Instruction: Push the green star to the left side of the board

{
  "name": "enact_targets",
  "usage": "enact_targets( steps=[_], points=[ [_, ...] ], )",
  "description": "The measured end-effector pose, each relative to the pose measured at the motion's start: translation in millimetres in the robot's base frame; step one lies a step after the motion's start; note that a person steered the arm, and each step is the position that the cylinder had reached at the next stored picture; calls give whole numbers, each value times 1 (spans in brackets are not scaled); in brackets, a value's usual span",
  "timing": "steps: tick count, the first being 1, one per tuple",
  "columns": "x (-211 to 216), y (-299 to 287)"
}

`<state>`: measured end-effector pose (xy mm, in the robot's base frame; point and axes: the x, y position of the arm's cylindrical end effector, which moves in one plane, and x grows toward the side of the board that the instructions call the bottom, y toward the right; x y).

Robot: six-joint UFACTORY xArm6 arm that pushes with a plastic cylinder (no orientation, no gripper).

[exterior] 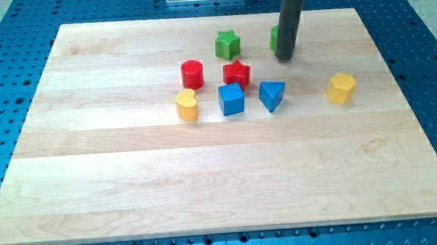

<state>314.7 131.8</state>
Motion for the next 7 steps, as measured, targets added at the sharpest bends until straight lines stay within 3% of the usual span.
enact_targets(
  steps=[2, 4, 5, 7],
  points=[
    [-26, -32],
    [-29, -192],
    [-30, -330],
    [6, -417]
  ],
)
